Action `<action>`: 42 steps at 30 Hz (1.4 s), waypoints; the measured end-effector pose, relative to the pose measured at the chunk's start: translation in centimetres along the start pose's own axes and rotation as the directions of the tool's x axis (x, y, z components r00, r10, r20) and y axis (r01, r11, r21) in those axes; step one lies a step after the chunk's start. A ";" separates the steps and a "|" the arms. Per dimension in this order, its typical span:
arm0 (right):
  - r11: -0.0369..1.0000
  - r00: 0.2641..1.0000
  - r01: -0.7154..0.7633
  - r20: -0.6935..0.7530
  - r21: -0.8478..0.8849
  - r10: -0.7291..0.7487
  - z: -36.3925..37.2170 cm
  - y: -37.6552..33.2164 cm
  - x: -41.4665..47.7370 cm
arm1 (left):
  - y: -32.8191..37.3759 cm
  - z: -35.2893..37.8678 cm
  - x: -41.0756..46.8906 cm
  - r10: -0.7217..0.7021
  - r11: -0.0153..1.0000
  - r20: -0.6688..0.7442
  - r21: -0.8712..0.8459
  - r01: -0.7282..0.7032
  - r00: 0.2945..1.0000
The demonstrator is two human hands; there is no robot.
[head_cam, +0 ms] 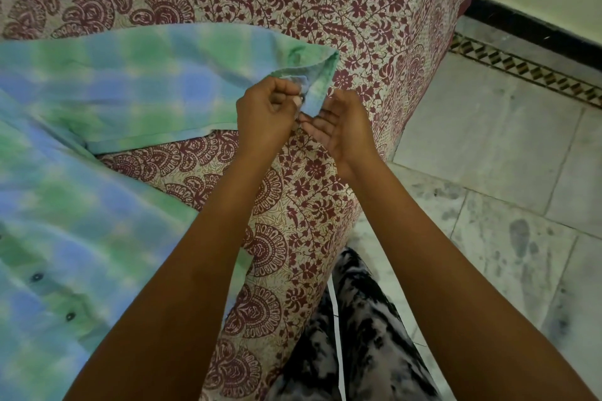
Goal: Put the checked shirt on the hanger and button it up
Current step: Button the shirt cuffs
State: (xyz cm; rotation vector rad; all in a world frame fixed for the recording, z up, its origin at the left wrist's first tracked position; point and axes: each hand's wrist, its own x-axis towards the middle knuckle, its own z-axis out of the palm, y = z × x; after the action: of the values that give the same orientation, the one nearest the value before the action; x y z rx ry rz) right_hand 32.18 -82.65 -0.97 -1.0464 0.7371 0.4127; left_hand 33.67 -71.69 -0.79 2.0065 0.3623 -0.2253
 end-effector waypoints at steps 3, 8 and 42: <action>0.999 0.999 -0.047 0.005 0.025 0.047 -0.3 0.1 0.4 | 0.1 -0.4 0.3 -0.016 1.000 0.046 0.020 0.015 0.999; 0.997 0.999 -0.031 -0.009 -0.067 0.031 0.0 0.7 0.8 | 0.0 -0.6 0.1 -0.073 0.997 0.033 0.030 0.072 0.997; 0.575 0.707 0.474 -0.102 -0.667 -0.700 0.8 4.4 1.5 | -0.3 1.9 1.0 -0.305 0.942 -0.071 -0.169 0.290 0.950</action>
State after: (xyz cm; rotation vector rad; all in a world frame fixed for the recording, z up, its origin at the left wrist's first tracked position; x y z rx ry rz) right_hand 30.72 -80.01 -4.55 -1.9478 0.5111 -0.1871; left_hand 34.51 -73.08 -2.18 1.8059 0.7259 -0.2804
